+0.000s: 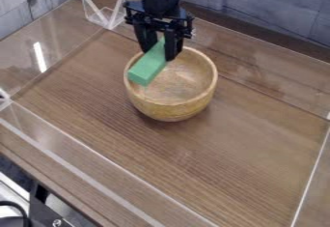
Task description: Move green stick from inside the wooden bowl to the table next to it
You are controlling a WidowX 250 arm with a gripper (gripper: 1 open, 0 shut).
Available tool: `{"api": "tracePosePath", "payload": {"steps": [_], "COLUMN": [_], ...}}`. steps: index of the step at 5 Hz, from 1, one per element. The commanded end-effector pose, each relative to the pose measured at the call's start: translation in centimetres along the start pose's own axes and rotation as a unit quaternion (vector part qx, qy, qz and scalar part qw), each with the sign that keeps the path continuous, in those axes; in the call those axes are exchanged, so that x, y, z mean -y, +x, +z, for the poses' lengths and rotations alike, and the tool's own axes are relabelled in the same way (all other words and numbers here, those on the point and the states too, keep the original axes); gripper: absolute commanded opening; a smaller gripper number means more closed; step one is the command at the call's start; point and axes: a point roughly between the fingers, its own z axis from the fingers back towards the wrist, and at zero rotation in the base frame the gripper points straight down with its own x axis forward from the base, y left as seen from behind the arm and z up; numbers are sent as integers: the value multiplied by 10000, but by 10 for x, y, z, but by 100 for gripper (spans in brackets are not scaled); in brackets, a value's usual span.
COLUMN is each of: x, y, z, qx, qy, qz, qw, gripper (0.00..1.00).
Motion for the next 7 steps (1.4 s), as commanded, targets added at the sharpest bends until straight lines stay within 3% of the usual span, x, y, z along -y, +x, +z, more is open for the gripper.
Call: {"api": "tracePosePath", "payload": {"steps": [1, 2, 4, 6, 7], "x": [-6, -9, -15, -23, -22], "y": [7, 5, 12, 16, 16], "z": [16, 17, 20, 26, 17], "qx": [294, 308, 295, 259, 263], "qy": [70, 87, 86, 52, 62], "qz": [287, 563, 659, 403, 580], "qw": [9991, 9979, 9974, 9988, 9979], "gripper": [0, 0, 0, 0, 0]}}
